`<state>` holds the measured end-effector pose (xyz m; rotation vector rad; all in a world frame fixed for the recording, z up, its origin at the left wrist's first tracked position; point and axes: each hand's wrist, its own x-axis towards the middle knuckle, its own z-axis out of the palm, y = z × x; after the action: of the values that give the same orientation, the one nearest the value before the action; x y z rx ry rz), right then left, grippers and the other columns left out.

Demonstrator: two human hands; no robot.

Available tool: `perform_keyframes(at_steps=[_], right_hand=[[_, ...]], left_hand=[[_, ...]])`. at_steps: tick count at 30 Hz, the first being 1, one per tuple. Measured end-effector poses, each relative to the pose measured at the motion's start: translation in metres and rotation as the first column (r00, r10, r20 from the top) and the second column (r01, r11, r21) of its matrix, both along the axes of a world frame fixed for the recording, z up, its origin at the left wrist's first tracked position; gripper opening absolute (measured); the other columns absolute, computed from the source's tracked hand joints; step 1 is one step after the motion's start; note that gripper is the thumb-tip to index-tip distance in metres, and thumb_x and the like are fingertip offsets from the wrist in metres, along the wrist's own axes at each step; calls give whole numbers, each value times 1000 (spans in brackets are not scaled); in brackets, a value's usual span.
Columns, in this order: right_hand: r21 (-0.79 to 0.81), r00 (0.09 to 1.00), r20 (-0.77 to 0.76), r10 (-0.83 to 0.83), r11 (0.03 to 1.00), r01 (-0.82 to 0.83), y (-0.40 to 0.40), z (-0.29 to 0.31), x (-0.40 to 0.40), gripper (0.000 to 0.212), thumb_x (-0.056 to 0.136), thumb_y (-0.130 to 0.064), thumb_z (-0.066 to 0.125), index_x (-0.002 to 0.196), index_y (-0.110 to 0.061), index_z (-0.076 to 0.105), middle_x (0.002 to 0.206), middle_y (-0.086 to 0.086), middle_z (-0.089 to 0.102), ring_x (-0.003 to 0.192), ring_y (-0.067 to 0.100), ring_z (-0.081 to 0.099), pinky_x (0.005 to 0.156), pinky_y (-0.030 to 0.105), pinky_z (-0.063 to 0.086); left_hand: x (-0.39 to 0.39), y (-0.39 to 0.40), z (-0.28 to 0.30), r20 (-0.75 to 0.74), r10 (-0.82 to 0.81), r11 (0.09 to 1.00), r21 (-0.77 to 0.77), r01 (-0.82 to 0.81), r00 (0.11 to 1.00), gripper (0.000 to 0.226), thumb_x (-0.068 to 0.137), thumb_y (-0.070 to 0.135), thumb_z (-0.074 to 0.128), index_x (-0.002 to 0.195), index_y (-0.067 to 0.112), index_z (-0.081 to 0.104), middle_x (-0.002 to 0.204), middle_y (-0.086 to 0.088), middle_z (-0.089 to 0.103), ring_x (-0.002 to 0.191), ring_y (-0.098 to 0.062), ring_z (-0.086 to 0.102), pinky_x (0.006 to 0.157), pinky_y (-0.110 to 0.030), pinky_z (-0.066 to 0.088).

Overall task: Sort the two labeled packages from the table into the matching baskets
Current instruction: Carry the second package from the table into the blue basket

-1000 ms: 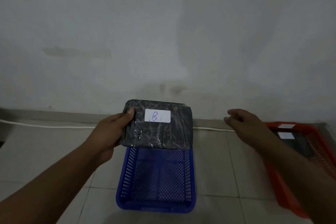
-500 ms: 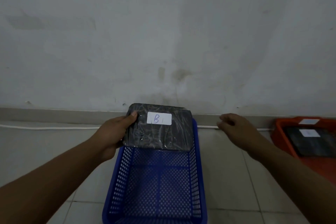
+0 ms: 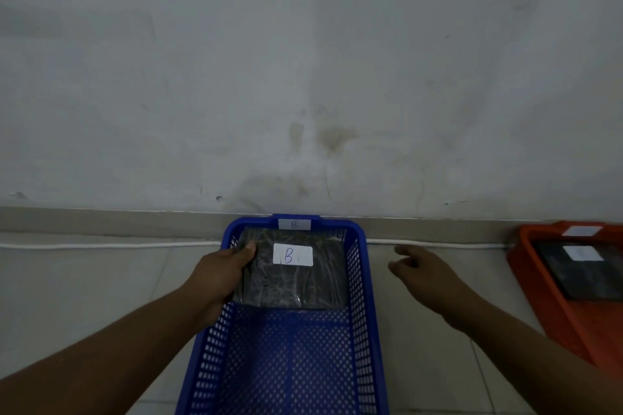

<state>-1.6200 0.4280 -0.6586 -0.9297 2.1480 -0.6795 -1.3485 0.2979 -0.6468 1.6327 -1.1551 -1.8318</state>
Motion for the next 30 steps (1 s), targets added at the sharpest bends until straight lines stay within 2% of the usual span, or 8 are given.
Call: perform_keyframes(at_steps=[4, 8, 11, 18, 20, 22, 25, 30], right_hand=[[126, 990, 40, 138, 982, -142, -5, -15, 20, 66, 91, -40, 50, 148, -19, 23, 136, 8, 54, 109, 15, 53, 92, 25, 41], [114, 960, 126, 250, 958, -264, -4, -26, 38, 63, 93, -34, 50, 148, -20, 21, 126, 0, 56, 85, 1, 51, 57, -2, 40], [48, 944, 93, 317, 945, -322, -1, -34, 44, 61, 94, -25, 49, 147, -16, 18, 123, 3, 58, 89, 8, 56, 68, 5, 48], [61, 942, 106, 319, 943, -326, 0, -40, 44, 76, 96, -28, 46, 149, -16, -7, 131, 6, 56, 100, 11, 58, 82, 18, 49], [58, 942, 106, 318, 944, -325, 0, -42, 44, 76, 95, -28, 47, 150, -16, -5, 130, 5, 57, 96, 8, 57, 76, 13, 47], [67, 942, 108, 316, 943, -325, 0, -45, 43, 76, 96, -25, 46, 149, -16, -7, 130, 5, 57, 93, 6, 56, 69, 5, 44], [77, 943, 110, 315, 943, -325, 1, -48, 43, 74, 97, -24, 44, 150, -16, -7, 128, 5, 58, 91, 6, 57, 62, 3, 44], [70, 932, 149, 332, 936, -344, 0, -45, 39, 75, 96, -24, 46, 149, -21, -6, 103, -6, 56, 73, -4, 55, 48, 6, 47]], left_hand=[[-5, -3, -17, 70, -16, 1000, 24, 15, 997, 61, 83, 42, 61, 127, 2, 50, 117, -15, 63, 89, -22, 61, 81, -32, 51], [-9, -4, -39, 107, -64, 995, 79, 56, 992, 65, 87, 44, 55, 135, 2, 42, 133, -19, 54, 103, -26, 56, 93, -36, 47], [-10, -5, -56, 132, -102, 988, 125, 85, 986, 63, 90, 42, 51, 137, 1, 39, 137, -21, 50, 117, -32, 53, 104, -42, 43], [-16, -2, -69, 246, -139, 978, -120, 172, 959, 33, 94, 33, 49, 125, 22, 46, 121, -3, 59, 88, -13, 57, 70, -22, 46], [-11, 1, -69, 392, -238, 844, -370, 389, 889, 35, 87, 37, 59, 118, 30, 45, 113, 8, 58, 102, -15, 57, 79, -26, 49], [-4, 7, -68, 642, -382, 466, -487, 739, 665, 61, 75, 50, 64, 128, 31, 42, 124, 6, 51, 115, -12, 48, 95, -35, 47], [3, 15, -76, 897, -410, -36, -198, 979, 167, 84, 72, 59, 56, 144, 31, 23, 150, 1, 25, 134, -17, 29, 111, -41, 31], [-9, 16, -81, 911, -394, -4, -132, 991, 120, 61, 92, 20, 50, 146, 26, 23, 156, -7, 16, 138, -22, 25, 102, -37, 44]])
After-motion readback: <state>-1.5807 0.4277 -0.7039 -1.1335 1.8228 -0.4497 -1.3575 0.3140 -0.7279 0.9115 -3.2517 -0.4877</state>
